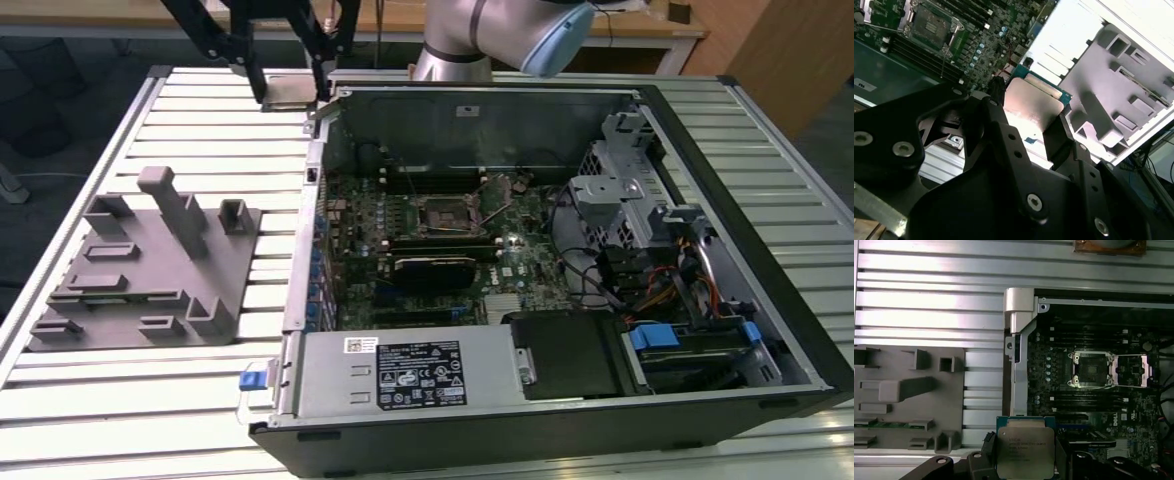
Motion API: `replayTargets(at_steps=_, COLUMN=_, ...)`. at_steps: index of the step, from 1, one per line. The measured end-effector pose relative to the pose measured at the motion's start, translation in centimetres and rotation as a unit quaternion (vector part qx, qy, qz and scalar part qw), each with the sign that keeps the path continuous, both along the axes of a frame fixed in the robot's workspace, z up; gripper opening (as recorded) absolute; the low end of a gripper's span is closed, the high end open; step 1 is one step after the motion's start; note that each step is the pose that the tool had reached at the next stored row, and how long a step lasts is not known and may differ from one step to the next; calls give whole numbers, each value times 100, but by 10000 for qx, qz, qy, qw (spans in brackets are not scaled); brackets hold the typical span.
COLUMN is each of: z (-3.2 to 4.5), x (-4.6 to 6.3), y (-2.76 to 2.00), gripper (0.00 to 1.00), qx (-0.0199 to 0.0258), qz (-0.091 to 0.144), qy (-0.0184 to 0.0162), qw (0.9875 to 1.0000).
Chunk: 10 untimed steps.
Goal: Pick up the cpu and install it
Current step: 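Pick up the cpu and move it towards the insertion slot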
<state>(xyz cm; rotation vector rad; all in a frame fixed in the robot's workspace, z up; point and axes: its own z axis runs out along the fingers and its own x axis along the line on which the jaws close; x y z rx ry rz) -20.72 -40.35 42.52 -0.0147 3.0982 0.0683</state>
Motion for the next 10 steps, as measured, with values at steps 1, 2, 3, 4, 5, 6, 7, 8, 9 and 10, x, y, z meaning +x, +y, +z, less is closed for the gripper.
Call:
replayTargets(at_steps=1, z=-1, x=29, y=1, gripper=55, qx=0, qz=0, qy=1, qw=10000)
replayTargets(at_steps=2, z=-2, x=60, y=3, gripper=55, qx=0, qz=0, qy=2, qw=10000)
replayTargets(at_steps=3, z=-3, x=91, y=5, gripper=55, qx=0, qz=0, qy=4, qw=10000)
replayTargets(at_steps=4, z=-5, x=123, y=6, gripper=55, qx=0, qz=0, qy=5, qw=10000)
replayTargets(at_steps=5, z=-7, x=156, y=8, gripper=55, qx=0, qz=0, qy=6, qw=10000)
replayTargets(at_steps=6, z=-8, x=188, y=10, gripper=55, qx=0, qz=0, qy=8, qw=10000)
replayTargets(at_steps=7, z=-9, x=222, y=12, gripper=55, qx=0, qz=0, qy=10, qw=10000)
replayTargets(at_steps=8, z=-11, x=255, y=14, gripper=55, qx=0, qz=0, qy=11, qw=10000)
replayTargets(at_steps=9, z=-12, x=291, y=16, gripper=55, qx=0, qz=0, qy=13, qw=10000)
replayTargets(at_steps=10, z=-13, x=326, y=18, gripper=55, qx=-1, qz=0, qy=16, qw=10000)
